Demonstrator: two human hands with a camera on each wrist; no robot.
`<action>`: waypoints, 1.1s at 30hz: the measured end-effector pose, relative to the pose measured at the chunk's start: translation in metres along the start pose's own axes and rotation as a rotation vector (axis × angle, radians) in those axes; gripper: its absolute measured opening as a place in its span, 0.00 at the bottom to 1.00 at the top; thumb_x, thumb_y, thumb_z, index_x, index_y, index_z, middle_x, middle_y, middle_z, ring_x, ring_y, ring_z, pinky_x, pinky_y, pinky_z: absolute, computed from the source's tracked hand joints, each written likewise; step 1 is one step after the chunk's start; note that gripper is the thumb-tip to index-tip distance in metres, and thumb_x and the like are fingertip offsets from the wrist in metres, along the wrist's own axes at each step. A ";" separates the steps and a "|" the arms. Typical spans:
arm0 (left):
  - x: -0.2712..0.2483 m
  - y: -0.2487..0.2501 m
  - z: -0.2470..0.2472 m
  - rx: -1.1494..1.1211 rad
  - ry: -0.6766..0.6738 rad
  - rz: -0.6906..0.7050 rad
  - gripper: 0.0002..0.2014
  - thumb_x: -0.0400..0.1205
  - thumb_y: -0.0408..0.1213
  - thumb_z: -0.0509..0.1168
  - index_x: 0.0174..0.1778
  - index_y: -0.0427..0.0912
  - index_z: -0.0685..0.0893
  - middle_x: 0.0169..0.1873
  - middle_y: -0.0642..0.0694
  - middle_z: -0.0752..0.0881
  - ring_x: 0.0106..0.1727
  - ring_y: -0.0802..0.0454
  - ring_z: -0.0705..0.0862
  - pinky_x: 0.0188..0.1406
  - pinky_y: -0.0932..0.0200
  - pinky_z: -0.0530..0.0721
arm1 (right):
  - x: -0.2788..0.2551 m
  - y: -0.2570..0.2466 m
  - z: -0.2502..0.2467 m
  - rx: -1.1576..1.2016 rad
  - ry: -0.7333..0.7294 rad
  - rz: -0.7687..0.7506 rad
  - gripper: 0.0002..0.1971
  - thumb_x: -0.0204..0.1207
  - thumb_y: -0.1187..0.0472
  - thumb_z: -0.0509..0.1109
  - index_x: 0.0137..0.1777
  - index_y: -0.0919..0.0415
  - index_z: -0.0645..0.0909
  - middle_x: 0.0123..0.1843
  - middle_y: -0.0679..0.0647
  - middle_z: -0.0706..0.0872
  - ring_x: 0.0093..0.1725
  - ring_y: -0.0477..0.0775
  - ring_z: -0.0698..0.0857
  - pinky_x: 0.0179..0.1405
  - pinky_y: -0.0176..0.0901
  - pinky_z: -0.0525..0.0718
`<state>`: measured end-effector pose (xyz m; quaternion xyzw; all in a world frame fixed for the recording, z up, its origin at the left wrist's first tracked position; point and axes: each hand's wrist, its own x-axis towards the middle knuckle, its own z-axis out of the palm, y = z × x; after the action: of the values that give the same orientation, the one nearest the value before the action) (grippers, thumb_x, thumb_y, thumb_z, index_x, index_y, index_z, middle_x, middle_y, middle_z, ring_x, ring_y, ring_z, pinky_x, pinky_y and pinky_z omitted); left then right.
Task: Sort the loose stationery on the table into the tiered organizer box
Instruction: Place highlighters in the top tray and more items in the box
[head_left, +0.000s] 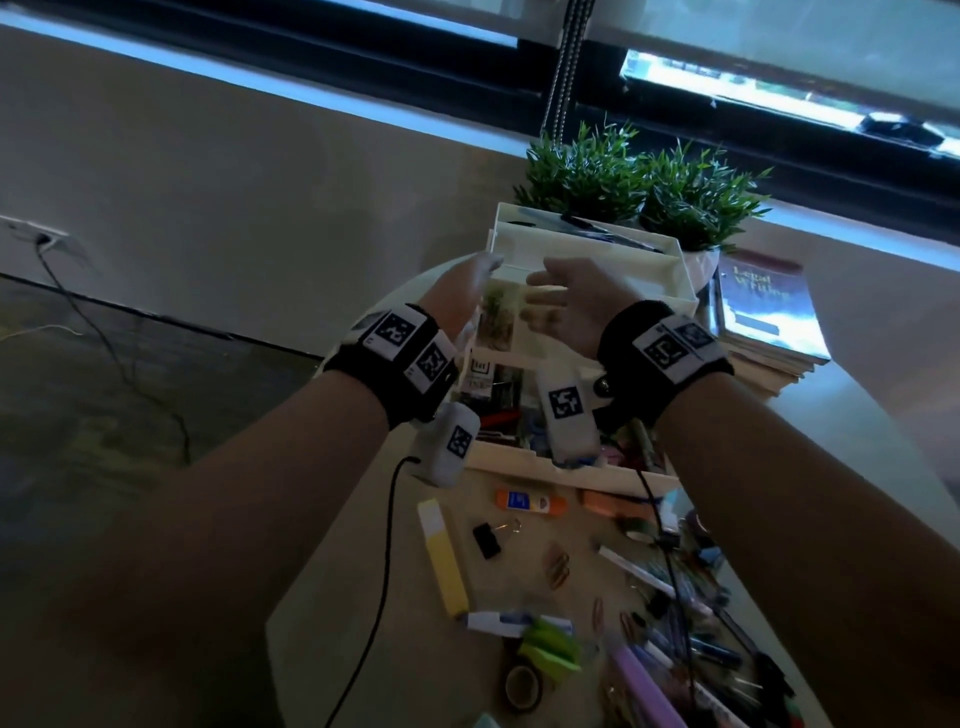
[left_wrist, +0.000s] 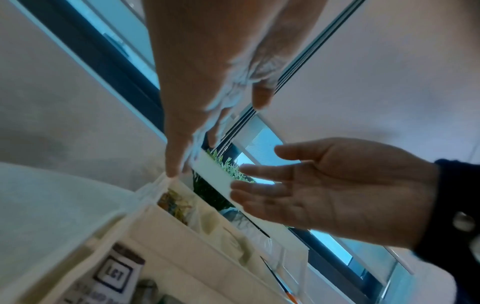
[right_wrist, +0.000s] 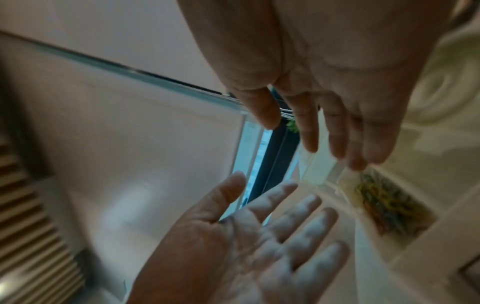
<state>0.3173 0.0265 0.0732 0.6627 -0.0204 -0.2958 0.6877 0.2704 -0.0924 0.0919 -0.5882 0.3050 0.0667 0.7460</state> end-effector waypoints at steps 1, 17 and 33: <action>-0.008 0.001 -0.001 0.030 -0.002 -0.016 0.12 0.85 0.43 0.56 0.37 0.47 0.77 0.30 0.55 0.81 0.29 0.63 0.78 0.29 0.71 0.80 | -0.010 0.003 -0.004 -0.040 0.011 -0.031 0.12 0.83 0.58 0.56 0.49 0.66 0.77 0.42 0.58 0.79 0.35 0.55 0.77 0.36 0.42 0.75; -0.096 -0.150 0.016 1.349 -0.426 -0.100 0.07 0.81 0.31 0.61 0.50 0.37 0.83 0.51 0.38 0.86 0.51 0.41 0.85 0.44 0.54 0.80 | -0.069 0.172 -0.041 -1.461 0.032 0.065 0.15 0.83 0.62 0.53 0.66 0.58 0.74 0.64 0.59 0.81 0.60 0.60 0.82 0.58 0.49 0.81; -0.089 -0.119 0.002 0.778 -0.204 0.183 0.06 0.77 0.31 0.69 0.45 0.33 0.87 0.41 0.41 0.86 0.46 0.46 0.85 0.52 0.53 0.82 | -0.096 0.116 -0.104 -1.178 0.434 -0.206 0.10 0.77 0.62 0.67 0.54 0.57 0.87 0.51 0.59 0.88 0.48 0.56 0.84 0.45 0.41 0.81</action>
<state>0.1979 0.0696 -0.0044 0.8360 -0.2577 -0.2680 0.4035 0.1008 -0.1283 0.0330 -0.9265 0.3031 0.0306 0.2211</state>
